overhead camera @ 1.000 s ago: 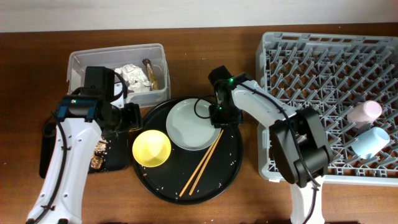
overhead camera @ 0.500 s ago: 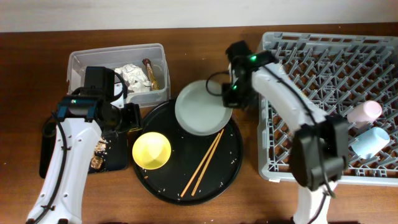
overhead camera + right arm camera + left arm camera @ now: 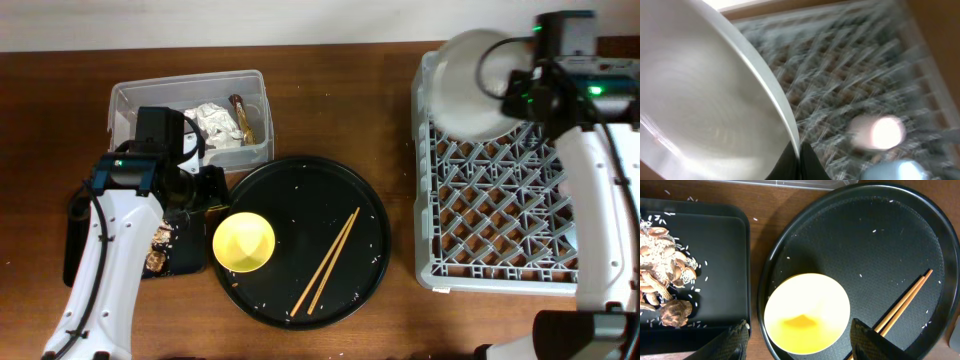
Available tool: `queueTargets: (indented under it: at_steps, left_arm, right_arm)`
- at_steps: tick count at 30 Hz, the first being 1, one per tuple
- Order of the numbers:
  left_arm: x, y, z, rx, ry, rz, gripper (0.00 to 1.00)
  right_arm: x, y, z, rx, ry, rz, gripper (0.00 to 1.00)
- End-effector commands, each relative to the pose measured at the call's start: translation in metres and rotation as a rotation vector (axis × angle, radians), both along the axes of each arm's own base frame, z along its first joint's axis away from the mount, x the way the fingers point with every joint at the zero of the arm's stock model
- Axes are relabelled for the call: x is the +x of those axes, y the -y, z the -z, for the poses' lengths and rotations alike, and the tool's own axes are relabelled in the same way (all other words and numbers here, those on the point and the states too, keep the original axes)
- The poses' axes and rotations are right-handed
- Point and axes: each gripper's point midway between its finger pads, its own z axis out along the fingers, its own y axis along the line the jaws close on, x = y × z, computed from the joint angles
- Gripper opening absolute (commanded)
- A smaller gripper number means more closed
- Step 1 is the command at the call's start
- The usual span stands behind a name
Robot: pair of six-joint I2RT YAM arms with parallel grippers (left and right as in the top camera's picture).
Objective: Sort waste into correct bins and load items into the dishwasher rack
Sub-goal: 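Grasp the white plate with the right gripper and stand it in the rack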
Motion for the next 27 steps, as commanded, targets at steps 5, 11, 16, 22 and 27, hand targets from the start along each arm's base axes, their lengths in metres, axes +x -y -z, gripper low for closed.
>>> queueTargets:
  at_steps: [5, 11, 16, 22, 27]
  left_arm:
    - [0.001, -0.002, -0.005, 0.014, 0.022, 0.01, 0.64]
    - [0.001, -0.002, -0.005, 0.013, 0.022, 0.01, 0.64]
    - [0.001, -0.002, -0.005, 0.013, 0.021, 0.01, 0.64]
    - [0.001, -0.002, -0.005, 0.013, 0.022, 0.01, 0.64]
    - [0.001, -0.002, -0.005, 0.013, 0.022, 0.01, 0.65]
  right_arm:
    - [-0.007, 0.126, -0.092, -0.446, 0.213, 0.354, 0.04]
    - [0.012, 0.177, -0.052, -0.569, 0.06, 0.404, 0.04]
    - [0.03, 0.191, 0.014, -0.592, -0.103, 0.413, 0.04]
    - [0.036, 0.195, 0.069, -0.579, -0.21, 0.425, 0.04]
    - [0.038, 0.164, 0.096, -0.436, -0.216, 0.376, 0.33]
